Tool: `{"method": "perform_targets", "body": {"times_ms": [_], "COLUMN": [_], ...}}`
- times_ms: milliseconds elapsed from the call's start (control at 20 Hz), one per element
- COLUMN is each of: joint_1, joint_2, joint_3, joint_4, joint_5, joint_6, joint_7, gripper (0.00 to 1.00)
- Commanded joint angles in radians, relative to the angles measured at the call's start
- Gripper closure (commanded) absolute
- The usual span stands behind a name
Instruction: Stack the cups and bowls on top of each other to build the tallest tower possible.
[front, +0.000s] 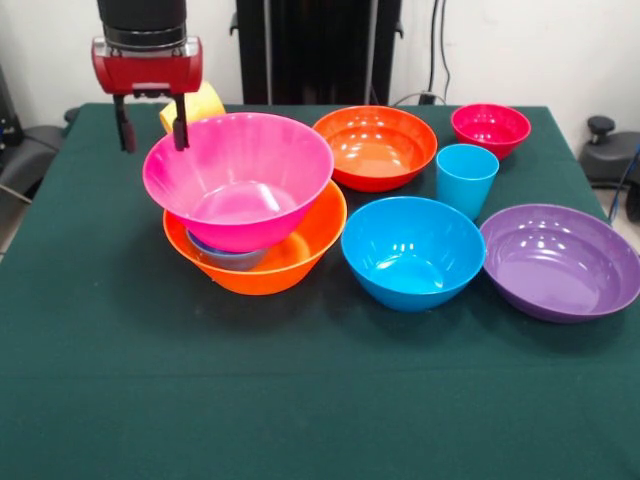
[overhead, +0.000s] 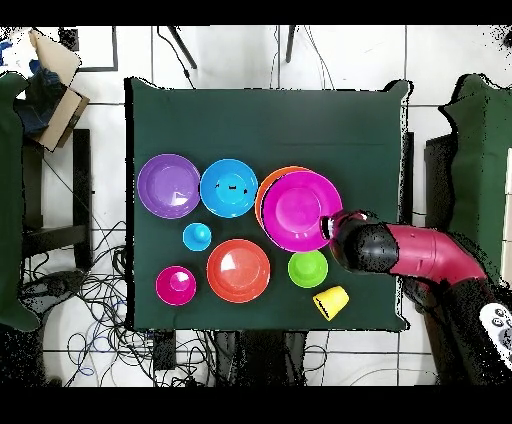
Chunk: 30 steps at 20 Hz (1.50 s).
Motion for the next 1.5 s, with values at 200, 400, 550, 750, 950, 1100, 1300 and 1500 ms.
{"method": "perform_targets", "body": {"times_ms": [200, 400, 550, 750, 950, 1100, 1300, 1500], "joint_1": [0.035, 0.023, -0.002, -0.024, 0.022, 0.078, 0.168, 0.3], "joint_2": [-0.051, -0.083, -0.139, -0.267, -0.307, -0.299, -0.295, -0.287], "joint_3": [-0.061, -0.062, -0.04, -0.012, -0.045, -0.082, -0.138, -0.223], "joint_4": [0.166, 0.215, 0.253, 0.304, 0.299, 0.289, 0.287, 0.274], "joint_5": [-0.062, -0.047, -0.007, 0.071, 0.078, 0.064, 0.058, 0.047], "joint_6": [-0.137, -0.161, -0.125, -0.019, 0.002, -0.016, -0.029, -0.042], "joint_7": [0.111, 0.104, 0.08, 0.038, 0.065, 0.116, 0.181, 0.283], "gripper": [0.0, 0.0, 0.0, 0.0, 0.0, 0.0, 0.0, 0.0]}}
